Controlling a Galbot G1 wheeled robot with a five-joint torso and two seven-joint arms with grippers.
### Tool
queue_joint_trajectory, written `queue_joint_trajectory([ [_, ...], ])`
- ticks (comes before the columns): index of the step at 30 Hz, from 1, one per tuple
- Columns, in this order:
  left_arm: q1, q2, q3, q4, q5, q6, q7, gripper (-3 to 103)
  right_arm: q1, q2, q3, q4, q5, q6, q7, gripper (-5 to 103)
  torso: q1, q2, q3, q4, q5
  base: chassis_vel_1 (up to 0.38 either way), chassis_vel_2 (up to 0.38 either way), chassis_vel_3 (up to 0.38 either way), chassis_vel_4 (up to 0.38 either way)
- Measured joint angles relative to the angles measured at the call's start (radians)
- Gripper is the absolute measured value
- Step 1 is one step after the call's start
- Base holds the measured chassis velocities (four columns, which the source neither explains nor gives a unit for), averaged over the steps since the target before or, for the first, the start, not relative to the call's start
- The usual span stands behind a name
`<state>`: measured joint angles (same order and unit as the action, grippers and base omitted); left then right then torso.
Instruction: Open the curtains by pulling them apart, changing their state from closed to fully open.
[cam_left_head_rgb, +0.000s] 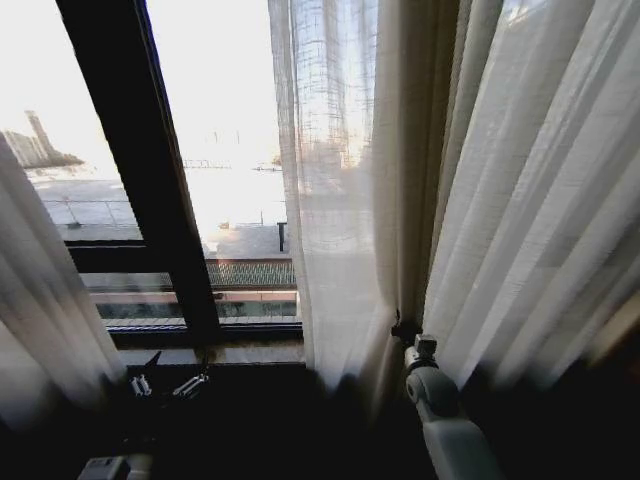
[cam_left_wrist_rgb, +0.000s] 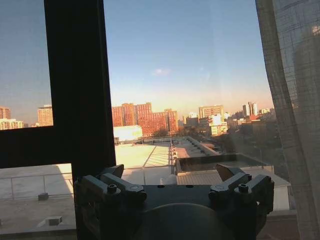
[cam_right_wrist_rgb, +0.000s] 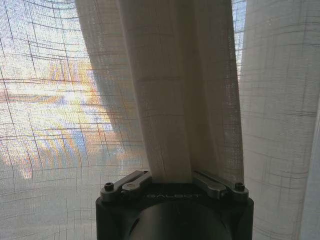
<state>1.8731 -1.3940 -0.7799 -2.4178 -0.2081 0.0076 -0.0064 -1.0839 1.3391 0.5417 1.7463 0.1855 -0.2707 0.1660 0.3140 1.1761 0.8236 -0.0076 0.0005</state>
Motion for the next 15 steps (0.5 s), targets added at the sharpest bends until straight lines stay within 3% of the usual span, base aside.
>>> queue_joint_trajectory([
  [15,0.011,-0.003,-0.001,-0.007,0.001,-0.003,0.002,100,-0.009,-0.002,0.020,0.002,0.001,0.004,-0.001,0,0.000,0.000,0.000,-0.0001,-0.0003,-0.356,-0.343,0.364,0.359],
])
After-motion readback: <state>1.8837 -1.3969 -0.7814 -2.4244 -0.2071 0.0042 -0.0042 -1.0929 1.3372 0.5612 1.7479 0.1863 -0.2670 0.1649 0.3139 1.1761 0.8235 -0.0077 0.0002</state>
